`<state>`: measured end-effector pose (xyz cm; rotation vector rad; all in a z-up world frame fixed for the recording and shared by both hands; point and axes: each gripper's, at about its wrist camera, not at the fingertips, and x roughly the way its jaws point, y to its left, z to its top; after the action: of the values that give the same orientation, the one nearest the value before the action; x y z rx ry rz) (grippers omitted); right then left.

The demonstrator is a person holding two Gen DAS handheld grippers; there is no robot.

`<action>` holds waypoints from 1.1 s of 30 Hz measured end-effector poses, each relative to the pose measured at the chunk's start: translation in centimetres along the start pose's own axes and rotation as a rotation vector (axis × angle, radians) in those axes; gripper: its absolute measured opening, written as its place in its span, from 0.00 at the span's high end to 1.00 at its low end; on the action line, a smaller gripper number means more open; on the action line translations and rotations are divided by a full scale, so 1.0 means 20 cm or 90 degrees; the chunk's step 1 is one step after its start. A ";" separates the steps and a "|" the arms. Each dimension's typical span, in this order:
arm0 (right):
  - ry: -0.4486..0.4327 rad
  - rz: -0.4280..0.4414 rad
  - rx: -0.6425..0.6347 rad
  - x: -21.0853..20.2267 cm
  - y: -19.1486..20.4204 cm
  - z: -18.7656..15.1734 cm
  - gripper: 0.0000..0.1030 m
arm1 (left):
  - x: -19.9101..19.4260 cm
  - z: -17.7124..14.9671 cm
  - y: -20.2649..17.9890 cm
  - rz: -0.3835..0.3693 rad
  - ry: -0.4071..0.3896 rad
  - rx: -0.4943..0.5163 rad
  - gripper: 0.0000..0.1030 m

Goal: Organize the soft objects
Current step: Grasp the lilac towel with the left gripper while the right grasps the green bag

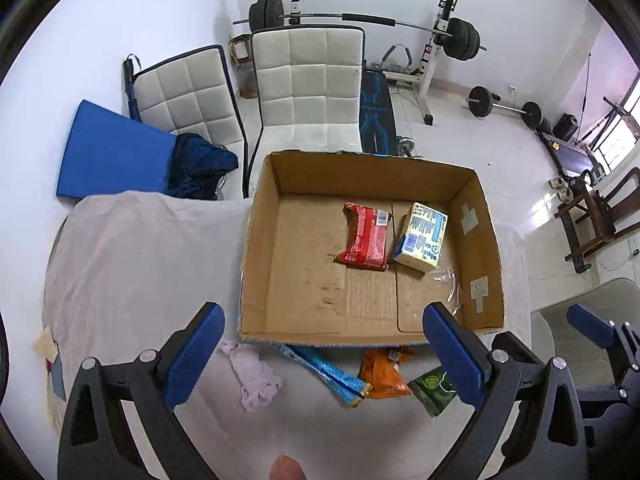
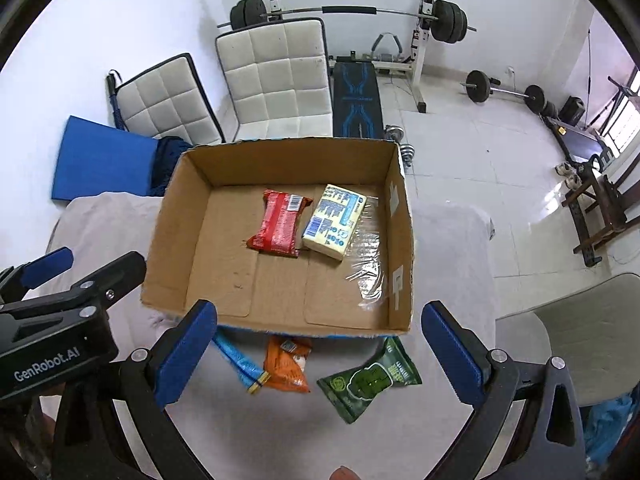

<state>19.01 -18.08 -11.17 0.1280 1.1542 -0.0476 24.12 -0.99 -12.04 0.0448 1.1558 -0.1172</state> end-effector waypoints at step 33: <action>0.322 0.016 0.292 1.10 -0.52 -0.69 0.45 | 1.09 -0.62 0.58 0.032 0.320 -0.301 0.01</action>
<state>14.35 -25.95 -37.60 0.5864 1.6325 -0.2707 22.79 10.29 -37.26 -0.3322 1.6564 0.2261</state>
